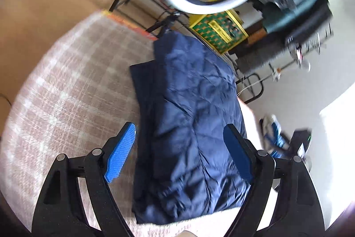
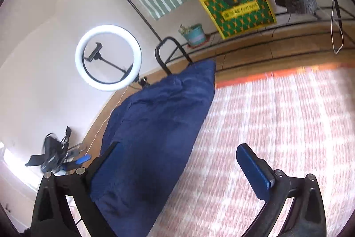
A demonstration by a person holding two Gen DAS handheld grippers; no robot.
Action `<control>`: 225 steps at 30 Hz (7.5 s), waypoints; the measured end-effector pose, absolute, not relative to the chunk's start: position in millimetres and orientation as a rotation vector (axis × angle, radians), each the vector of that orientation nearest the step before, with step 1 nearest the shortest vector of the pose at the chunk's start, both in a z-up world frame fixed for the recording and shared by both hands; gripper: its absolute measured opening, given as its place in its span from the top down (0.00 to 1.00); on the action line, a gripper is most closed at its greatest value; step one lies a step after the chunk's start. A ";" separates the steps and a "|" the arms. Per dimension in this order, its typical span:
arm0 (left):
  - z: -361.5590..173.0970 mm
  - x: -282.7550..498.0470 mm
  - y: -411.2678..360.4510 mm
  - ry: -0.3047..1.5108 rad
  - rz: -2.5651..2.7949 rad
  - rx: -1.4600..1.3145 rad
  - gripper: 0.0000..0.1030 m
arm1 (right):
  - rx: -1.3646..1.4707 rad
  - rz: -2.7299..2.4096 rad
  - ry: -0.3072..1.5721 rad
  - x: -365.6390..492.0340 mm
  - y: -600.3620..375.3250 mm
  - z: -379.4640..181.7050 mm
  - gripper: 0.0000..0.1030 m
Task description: Fold large clothes
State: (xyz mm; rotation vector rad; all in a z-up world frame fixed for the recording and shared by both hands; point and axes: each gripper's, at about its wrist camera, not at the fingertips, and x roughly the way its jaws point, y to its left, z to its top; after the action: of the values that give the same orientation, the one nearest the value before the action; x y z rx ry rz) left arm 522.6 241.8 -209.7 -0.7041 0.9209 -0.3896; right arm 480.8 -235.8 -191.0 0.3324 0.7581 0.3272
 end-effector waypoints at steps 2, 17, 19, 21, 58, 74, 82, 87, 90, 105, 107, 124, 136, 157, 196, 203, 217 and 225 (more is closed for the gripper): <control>-229.3 539.8 251.2 0.963 -0.412 -0.800 0.19 | 0.318 0.346 0.795 483.3 -232.2 -199.8 0.00; -278.5 608.5 234.9 1.094 -0.528 -0.869 0.19 | 0.449 0.408 1.010 530.8 -211.0 -265.0 0.11; -282.0 610.8 233.2 1.107 -0.535 -0.869 0.19 | 0.466 0.414 1.009 534.0 -210.3 -268.8 0.13; -282.0 613.7 231.7 1.100 -0.540 -0.875 0.19 | 0.479 0.430 1.006 537.0 -209.2 -269.5 0.15; -210.6 508.2 110.0 1.038 -0.486 -0.593 0.84 | 0.227 0.350 1.004 443.5 -200.2 -197.7 0.76; -207.9 378.7 -45.3 1.216 -0.626 -0.459 0.84 | 0.230 0.206 1.037 273.5 -312.4 -178.0 0.77; -203.1 355.2 -90.3 1.257 -0.644 -0.386 0.84 | 0.321 0.163 1.044 226.7 -360.7 -201.3 0.77; -170.0 343.0 -116.1 1.170 -0.676 -0.304 0.85 | 0.185 0.123 0.992 222.8 -351.9 -174.3 0.78; -155.3 338.2 -126.3 1.137 -0.691 -0.316 0.86 | 0.133 0.115 0.950 221.1 -356.8 -149.1 0.78; -81.3 385.6 -248.6 0.954 -0.783 -0.264 0.86 | -0.124 0.003 0.806 239.9 -432.2 -28.7 0.79; -80.3 399.0 -277.7 0.932 -0.798 -0.266 0.86 | -0.153 -0.037 0.790 248.4 -448.6 -14.5 0.79; -119.0 520.9 -463.0 0.873 -0.820 -0.248 0.86 | -0.279 -0.354 0.701 370.4 -596.8 22.3 0.79; -161.1 570.0 -482.7 0.889 -0.731 -0.171 0.71 | -0.260 -0.450 0.761 425.6 -665.3 -32.2 0.59; -185.3 610.4 -492.1 0.861 -0.358 0.012 0.45 | -0.215 -0.567 0.763 391.5 -680.9 -45.0 0.43; 80.0 298.0 -299.6 0.529 -0.639 0.052 0.45 | -0.108 -0.597 0.488 167.6 -414.7 155.8 0.28; 83.4 233.1 -252.9 0.485 -0.652 0.083 0.42 | -0.131 -0.582 0.407 116.1 -337.9 160.5 0.00; 38.9 146.7 -199.4 0.421 -0.638 0.093 0.15 | -0.156 -0.525 0.365 70.6 -270.3 97.3 0.00; 6.0 138.1 -183.6 0.399 -0.599 0.070 0.10 | -0.104 -0.530 0.354 82.5 -272.8 49.2 0.00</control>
State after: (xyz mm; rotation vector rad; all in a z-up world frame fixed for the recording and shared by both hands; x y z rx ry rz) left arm 138.1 -183.6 6.0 0.0704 0.3990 -0.5994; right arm 82.5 -272.8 49.2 -0.1035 0.3540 -0.5297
